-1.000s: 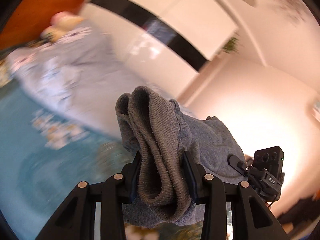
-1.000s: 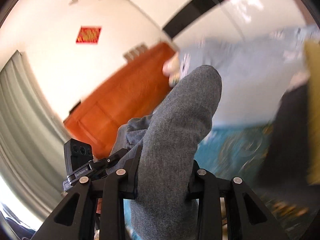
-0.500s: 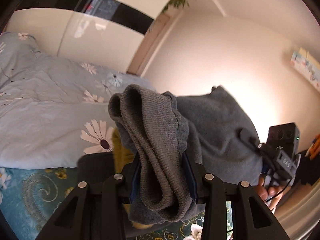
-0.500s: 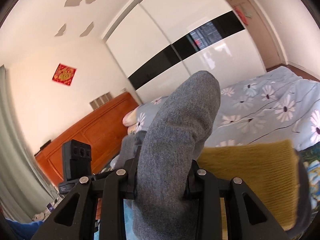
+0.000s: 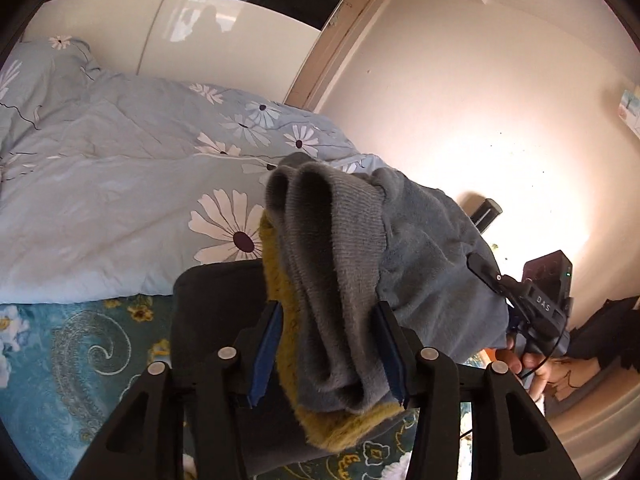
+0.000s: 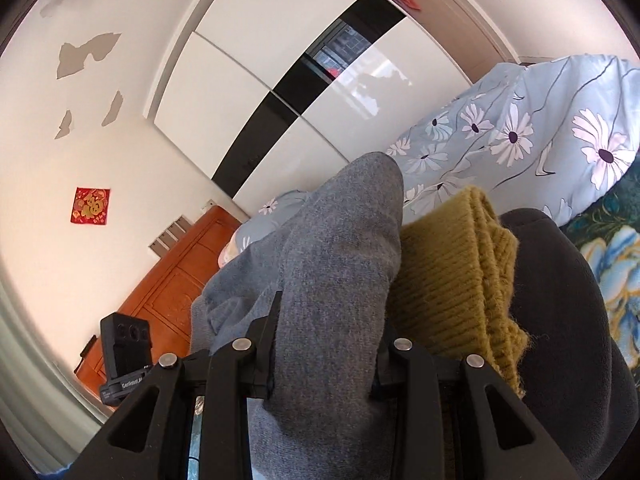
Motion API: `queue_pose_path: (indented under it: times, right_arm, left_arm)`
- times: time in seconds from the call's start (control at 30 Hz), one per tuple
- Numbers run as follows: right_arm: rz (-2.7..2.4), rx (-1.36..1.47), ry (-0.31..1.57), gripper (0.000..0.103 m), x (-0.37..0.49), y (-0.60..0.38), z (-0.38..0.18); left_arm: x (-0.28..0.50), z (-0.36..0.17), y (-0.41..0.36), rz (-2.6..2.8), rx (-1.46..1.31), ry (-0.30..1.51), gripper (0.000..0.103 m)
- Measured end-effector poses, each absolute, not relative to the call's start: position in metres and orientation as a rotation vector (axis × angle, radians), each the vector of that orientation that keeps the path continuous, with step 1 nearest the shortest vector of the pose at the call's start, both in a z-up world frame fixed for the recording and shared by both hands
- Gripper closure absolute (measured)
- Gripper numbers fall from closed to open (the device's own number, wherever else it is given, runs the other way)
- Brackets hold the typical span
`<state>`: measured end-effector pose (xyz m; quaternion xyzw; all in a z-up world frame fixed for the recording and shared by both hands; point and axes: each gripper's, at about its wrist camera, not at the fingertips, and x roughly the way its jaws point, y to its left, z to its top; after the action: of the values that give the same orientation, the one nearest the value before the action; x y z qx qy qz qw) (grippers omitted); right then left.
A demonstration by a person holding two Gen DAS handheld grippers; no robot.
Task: Fold clothes
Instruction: 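Place the sweatshirt on top of the folded clothes stack and open both tools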
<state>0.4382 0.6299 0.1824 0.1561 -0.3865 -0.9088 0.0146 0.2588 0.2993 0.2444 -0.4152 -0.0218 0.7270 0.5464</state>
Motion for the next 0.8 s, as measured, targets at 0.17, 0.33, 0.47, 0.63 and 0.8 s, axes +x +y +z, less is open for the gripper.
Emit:
queue_pose_path:
  times: [0.17,0.33,0.47,0.63,0.8]
  right_arm:
    - [-2.869,0.528,-1.208,0.066,0.44,0.63,0.194]
    - [-2.986,0.629,-1.098,0.055,0.444,0.623,0.211]
    - [-3.073,0.581,-1.214,0.053,0.464,0.63,0.222]
    - [-3.214,0.402,-1.161,0.047,0.501,0.596,0.234]
    - [-3.338,0.406,-0.976,0.044,0.515,0.534,0.22]
  left_arm:
    - [0.257,0.251,0.276,1.781,-0.918,-0.038,0.048]
    - [0.248,0.234,0.25,1.824,-0.949,-0.036,0.046]
    - [0.247,0.215,0.227,1.861,-0.98,-0.026,0.038]
    - [0.25,0.183,0.215,1.916,-1.007,0.01,0.025]
    - [0.256,0.155,0.217,1.903,-1.057,-0.008,0.023]
